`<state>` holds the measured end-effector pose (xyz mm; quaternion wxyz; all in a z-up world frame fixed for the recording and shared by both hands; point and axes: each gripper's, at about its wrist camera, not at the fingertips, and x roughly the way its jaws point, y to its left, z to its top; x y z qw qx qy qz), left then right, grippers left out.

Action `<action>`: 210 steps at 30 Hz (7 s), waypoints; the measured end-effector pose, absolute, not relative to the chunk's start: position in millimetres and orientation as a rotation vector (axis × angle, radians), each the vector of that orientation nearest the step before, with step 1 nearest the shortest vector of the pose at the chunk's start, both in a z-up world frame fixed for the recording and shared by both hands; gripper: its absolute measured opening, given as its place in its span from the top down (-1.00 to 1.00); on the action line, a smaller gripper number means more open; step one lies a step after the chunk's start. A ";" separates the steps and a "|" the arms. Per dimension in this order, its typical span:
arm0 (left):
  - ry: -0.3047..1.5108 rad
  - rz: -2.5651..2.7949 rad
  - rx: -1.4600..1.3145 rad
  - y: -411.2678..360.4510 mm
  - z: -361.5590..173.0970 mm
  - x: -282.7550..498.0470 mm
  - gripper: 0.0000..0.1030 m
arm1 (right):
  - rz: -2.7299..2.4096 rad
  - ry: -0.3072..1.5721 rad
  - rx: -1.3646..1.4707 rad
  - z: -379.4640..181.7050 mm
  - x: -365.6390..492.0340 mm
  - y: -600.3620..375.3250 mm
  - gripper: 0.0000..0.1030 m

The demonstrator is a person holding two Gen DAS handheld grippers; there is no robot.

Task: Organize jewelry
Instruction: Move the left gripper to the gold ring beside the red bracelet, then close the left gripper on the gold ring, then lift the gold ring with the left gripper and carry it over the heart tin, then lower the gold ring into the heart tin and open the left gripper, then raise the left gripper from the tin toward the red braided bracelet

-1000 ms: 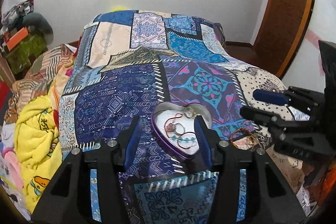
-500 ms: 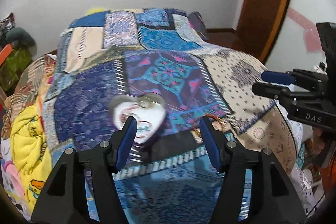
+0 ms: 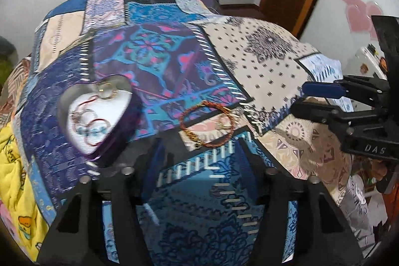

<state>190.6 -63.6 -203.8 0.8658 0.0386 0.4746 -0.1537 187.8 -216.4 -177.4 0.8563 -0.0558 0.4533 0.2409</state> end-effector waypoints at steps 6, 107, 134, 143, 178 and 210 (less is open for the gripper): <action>1.009 -0.383 0.098 -80.7 -211.4 199.5 0.50 | 0.543 0.964 -0.107 -186.9 188.9 -214.7 0.20; 0.789 -0.238 -0.059 0.6 -145.6 200.8 0.63 | 0.629 0.774 -0.123 -124.9 224.4 -158.9 0.82; 0.743 -0.111 -0.069 66.1 -140.4 199.4 0.63 | 0.803 0.768 -0.110 -130.7 236.2 -62.3 0.82; 0.820 -0.162 -0.138 72.1 -169.3 219.0 0.63 | 0.819 0.867 -0.138 -168.3 242.4 -50.1 0.82; 0.844 -0.089 -0.145 88.7 -173.8 210.3 0.31 | 0.750 0.791 -0.238 -169.7 231.1 -49.6 0.25; 0.895 -0.207 0.033 -30.8 -160.7 188.6 0.18 | 0.488 0.830 -0.126 -137.3 201.6 -202.3 0.24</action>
